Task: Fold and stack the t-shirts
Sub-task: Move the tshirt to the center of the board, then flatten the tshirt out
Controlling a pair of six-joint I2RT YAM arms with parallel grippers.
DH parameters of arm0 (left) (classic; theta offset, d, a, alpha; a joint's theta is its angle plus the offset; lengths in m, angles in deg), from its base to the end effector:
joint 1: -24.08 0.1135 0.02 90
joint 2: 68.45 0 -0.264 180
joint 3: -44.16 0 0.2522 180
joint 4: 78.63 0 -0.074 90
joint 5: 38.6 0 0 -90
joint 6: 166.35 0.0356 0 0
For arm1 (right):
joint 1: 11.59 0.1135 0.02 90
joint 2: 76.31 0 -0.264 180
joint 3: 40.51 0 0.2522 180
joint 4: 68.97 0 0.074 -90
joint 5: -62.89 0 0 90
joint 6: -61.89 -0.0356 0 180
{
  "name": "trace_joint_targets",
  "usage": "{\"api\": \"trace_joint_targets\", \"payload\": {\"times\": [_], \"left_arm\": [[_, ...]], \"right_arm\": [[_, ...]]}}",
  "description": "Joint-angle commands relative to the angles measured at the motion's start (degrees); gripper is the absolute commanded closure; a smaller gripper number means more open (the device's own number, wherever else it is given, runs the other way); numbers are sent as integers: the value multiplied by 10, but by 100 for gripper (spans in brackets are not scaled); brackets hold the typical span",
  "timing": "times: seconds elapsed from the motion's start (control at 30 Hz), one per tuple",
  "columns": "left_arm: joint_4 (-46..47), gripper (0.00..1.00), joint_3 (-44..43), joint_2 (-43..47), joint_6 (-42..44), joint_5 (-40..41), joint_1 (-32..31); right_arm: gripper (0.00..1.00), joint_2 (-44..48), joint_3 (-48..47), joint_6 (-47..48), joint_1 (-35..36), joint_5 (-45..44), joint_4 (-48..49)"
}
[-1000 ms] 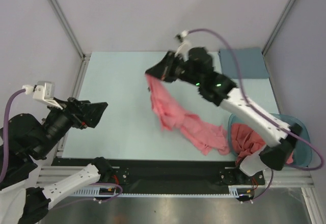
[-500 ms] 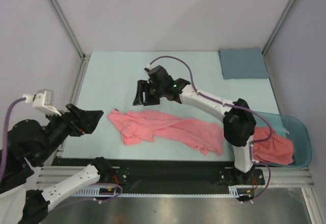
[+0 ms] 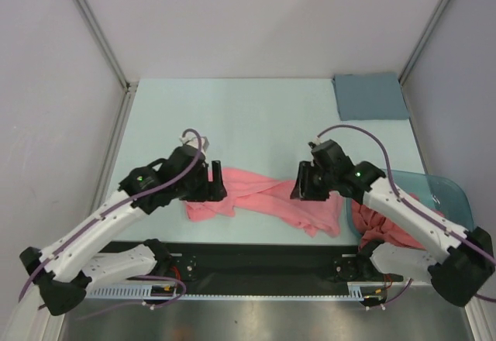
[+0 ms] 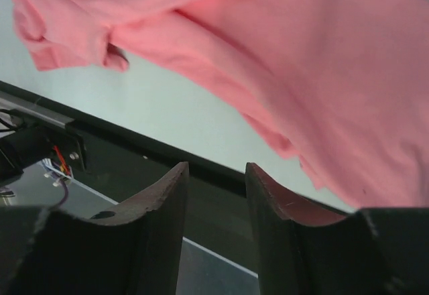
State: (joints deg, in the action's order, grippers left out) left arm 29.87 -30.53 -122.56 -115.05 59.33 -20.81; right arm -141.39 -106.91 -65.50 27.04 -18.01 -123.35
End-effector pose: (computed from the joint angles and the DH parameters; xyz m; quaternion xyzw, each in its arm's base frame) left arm 0.1241 -0.1167 0.3312 0.0277 0.9400 -0.1738 0.2922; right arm 0.1734 0.1458 0.2715 -0.0354 0.9452 0.2538 0.2025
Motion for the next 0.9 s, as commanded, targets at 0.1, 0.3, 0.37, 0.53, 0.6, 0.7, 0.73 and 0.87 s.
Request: {"api": "trace_joint_targets", "payload": {"times": [0.1,0.3,0.37,0.53,0.6,0.7,0.73,0.87], "left_arm": [[148,21,106,-41,-79,-102,-3],[190,21,135,-147,-132,-58,-9],[191,21,119,-201,-142,-39,-15],[193,30,89,-294,-151,1,-27],[189,33,80,-328,-153,14,-27],[188,39,69,-348,-154,28,-27],[191,39,65,-353,-153,31,-27],[185,61,44,-386,-137,47,-27]], "right_arm": [[54,114,64,-44,-7,-28,-85],[52,170,70,-58,-6,-37,-120],[52,173,70,-56,-6,-36,-131],[52,174,67,-42,0,-30,-148],[51,177,58,-39,0,-34,-155],[51,188,47,-37,1,-40,-166],[51,191,50,-37,0,-38,-169],[51,205,56,-32,1,-36,-180]]}}
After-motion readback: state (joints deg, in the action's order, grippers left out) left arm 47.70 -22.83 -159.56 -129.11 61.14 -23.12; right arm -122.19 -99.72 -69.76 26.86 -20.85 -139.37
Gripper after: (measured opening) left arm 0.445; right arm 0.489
